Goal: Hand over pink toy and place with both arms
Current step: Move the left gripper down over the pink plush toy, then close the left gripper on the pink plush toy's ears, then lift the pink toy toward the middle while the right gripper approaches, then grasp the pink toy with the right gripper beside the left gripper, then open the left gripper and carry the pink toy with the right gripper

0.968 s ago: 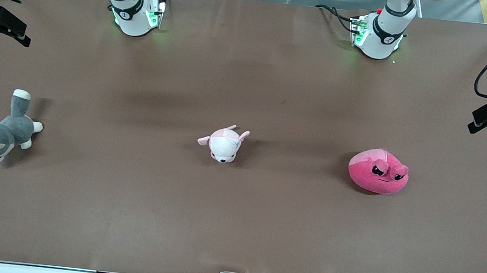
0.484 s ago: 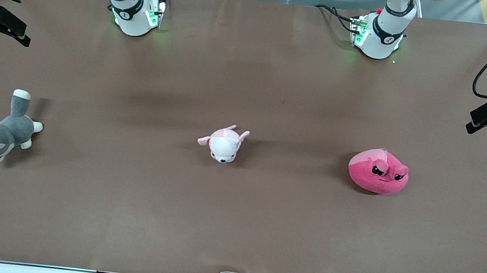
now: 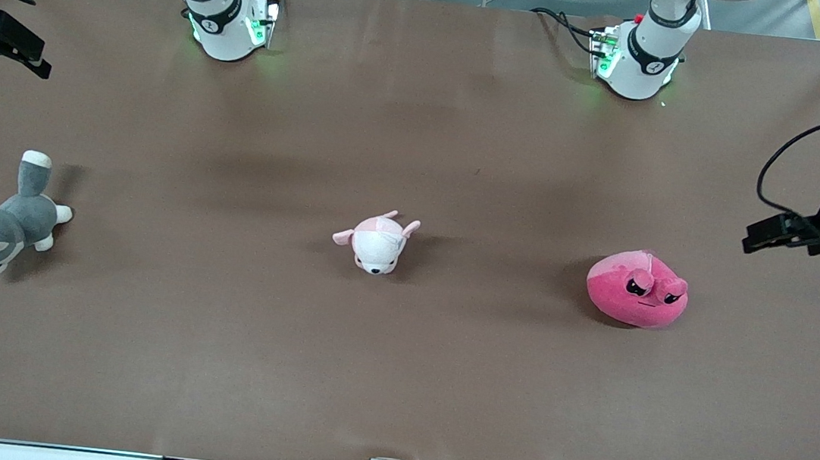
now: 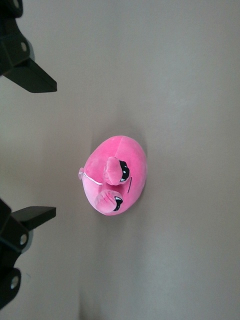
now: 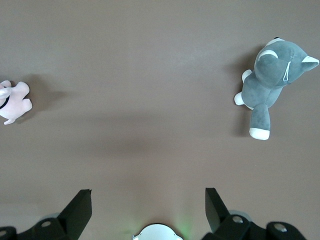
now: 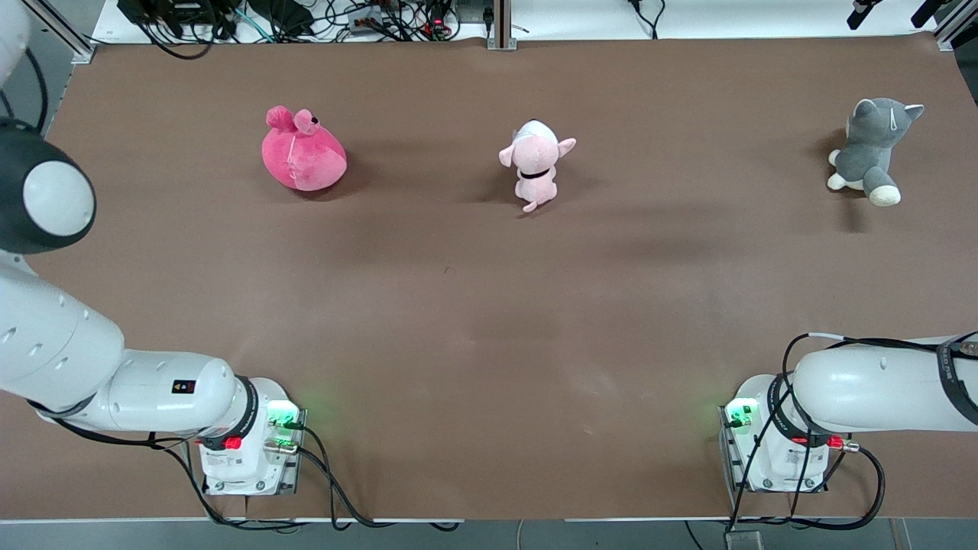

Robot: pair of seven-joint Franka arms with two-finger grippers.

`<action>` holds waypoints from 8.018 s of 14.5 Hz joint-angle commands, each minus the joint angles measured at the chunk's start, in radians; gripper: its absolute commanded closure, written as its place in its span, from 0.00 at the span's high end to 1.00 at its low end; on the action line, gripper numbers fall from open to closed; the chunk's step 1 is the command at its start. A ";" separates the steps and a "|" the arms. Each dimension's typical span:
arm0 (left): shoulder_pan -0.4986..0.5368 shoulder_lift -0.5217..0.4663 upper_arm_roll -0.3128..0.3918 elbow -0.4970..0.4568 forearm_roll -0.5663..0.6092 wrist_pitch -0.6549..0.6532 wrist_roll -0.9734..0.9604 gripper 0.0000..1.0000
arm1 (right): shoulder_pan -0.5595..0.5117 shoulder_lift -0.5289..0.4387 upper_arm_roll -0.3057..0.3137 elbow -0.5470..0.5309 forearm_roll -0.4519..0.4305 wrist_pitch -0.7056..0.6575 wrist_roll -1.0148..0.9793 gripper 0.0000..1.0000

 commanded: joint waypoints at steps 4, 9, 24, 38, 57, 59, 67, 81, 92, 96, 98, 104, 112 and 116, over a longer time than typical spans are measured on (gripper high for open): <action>-0.048 0.107 -0.008 0.007 -0.006 0.002 -0.001 1.00 | -0.002 -0.023 0.000 -0.016 -0.019 0.003 -0.005 1.00; -0.047 0.189 -0.006 0.004 0.006 0.051 0.001 1.00 | 0.000 -0.024 0.001 -0.014 -0.019 0.002 -0.005 1.00; -0.027 0.281 -0.001 -0.090 0.004 0.195 -0.001 0.78 | 0.000 -0.023 0.003 -0.014 -0.019 0.008 -0.005 1.00; -0.030 0.243 -0.006 -0.073 0.003 0.172 0.013 0.00 | -0.002 -0.021 0.000 -0.016 -0.019 0.008 -0.005 1.00; -0.287 0.184 -0.385 0.392 -0.218 0.061 -0.882 0.00 | -0.071 0.223 0.006 0.041 0.003 0.075 0.158 1.00; -0.349 0.195 -0.383 0.398 -0.218 0.123 -0.920 0.00 | 0.007 0.223 0.017 0.041 0.032 0.075 0.423 1.00; -0.504 0.258 -0.347 0.400 -0.215 0.233 -1.001 0.00 | 0.231 0.221 0.017 0.049 0.228 0.135 1.117 1.00; -0.777 0.318 -0.115 0.400 -0.215 0.298 -1.073 0.00 | 0.524 0.213 0.017 -0.012 0.233 0.233 1.560 1.00; -0.777 0.316 -0.115 0.400 -0.215 0.299 -1.073 0.00 | 0.566 0.190 0.017 -0.083 0.233 0.235 1.562 0.93; -0.777 0.313 -0.115 0.400 -0.215 0.301 -1.073 0.00 | 0.575 0.192 0.018 -0.085 0.233 0.236 1.566 0.60; -0.777 0.312 -0.115 0.400 -0.215 0.301 -1.073 0.00 | 0.574 0.192 0.018 -0.083 0.233 0.236 1.566 0.35; -0.775 0.309 -0.115 0.400 -0.215 0.301 -1.073 0.00 | 0.561 0.193 0.014 -0.075 0.241 0.239 1.565 0.01; -0.780 0.264 -0.115 0.394 -0.162 0.302 -1.116 1.00 | 0.557 0.192 0.008 -0.074 0.241 0.247 1.555 0.01; -0.772 0.200 -0.118 0.389 -0.147 0.281 -1.116 1.00 | 0.491 0.193 0.003 -0.123 0.224 0.281 1.450 0.01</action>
